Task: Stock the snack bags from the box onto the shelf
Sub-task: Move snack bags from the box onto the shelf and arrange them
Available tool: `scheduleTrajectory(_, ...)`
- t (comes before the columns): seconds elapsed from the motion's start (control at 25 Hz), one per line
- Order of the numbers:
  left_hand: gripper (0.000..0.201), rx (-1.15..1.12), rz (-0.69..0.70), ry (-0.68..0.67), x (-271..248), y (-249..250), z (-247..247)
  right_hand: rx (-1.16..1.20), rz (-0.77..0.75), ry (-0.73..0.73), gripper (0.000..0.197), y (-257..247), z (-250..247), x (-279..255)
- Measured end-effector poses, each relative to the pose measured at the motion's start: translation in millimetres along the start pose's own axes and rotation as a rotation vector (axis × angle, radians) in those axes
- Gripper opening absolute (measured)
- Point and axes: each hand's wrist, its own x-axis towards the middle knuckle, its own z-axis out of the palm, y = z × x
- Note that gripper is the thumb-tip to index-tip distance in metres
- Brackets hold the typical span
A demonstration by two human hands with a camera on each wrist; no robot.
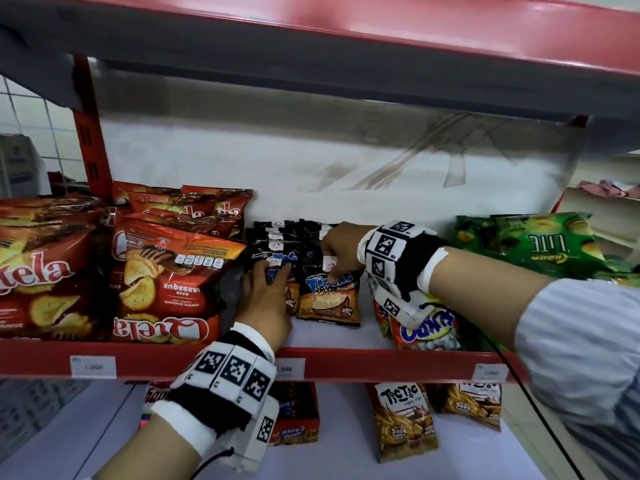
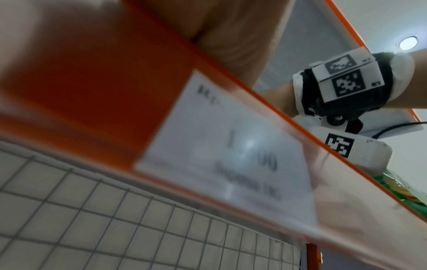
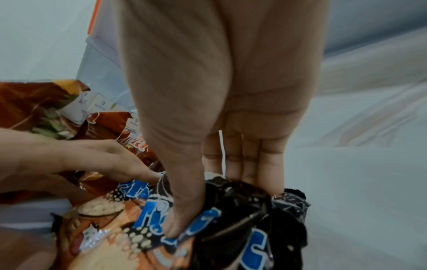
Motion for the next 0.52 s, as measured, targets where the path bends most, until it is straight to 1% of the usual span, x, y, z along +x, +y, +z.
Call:
scheduleTrajectory(0.12,0.063,-0.075,-0.016,0.061,-4,1,2,-0.024,-0.007,0.001,0.051,-1,5,5)
scheduleTrajectory(0.2,0.061,-0.094,-0.033,0.038,-5,0,3,-0.024,-0.021,0.014,0.053,-1,7,4)
scheduleTrajectory(0.28,0.062,-0.13,-0.04,0.008,-5,1,1,0.055,-0.025,0.042,0.056,3,3,-1)
scheduleTrajectory(0.36,0.061,-0.14,-0.033,0.002,-5,1,0,0.188,0.007,0.103,0.055,10,-9,-11)
scheduleTrajectory(0.4,0.06,-0.127,-0.027,-0.002,-7,2,-1,0.248,0.024,0.151,0.052,15,-16,-18)
scheduleTrajectory(0.48,0.059,-0.119,-0.007,0.014,-11,4,-1,0.371,0.037,0.264,0.041,28,-33,-37)
scheduleTrajectory(0.52,0.057,-0.124,0.011,0.046,-13,7,-3,0.448,0.037,0.326,0.035,35,-41,-48)
